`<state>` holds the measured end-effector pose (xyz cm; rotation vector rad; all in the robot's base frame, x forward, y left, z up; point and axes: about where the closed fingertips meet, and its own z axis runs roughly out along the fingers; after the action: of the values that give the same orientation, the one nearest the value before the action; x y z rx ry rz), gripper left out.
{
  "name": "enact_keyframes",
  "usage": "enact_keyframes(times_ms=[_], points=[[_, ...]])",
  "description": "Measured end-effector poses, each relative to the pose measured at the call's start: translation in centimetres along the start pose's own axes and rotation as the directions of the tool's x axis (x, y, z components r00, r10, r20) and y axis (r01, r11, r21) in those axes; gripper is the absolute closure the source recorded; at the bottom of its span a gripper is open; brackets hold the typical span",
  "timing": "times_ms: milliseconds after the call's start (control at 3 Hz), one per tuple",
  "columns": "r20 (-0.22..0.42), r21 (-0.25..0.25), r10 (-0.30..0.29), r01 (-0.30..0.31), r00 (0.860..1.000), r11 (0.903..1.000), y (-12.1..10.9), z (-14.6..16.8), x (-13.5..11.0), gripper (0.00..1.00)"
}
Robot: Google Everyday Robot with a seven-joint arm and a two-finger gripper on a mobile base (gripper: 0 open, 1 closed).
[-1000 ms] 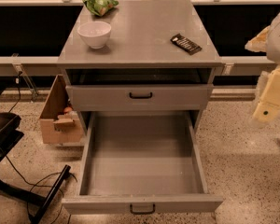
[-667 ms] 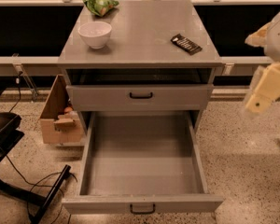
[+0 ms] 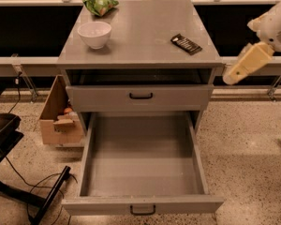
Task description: Place rxbar chocolate into middle drawer
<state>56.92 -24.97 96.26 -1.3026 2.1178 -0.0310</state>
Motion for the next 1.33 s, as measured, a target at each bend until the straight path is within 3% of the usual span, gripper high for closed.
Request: enact_keyframes(times_ms=[333,667,1333], points=[[0.135,0.043,0.097,-0.103,0.986,0.9937,-5.7,4.0,-1.1,0.0],[0.232,0.037,0.15,-0.163,0.961,0.986,-9.9,8.1,-2.7,0.0],[0.369,0.022,0.193,-0.216,0.909,0.9761,-14.6,14.5,-5.2,0.0]])
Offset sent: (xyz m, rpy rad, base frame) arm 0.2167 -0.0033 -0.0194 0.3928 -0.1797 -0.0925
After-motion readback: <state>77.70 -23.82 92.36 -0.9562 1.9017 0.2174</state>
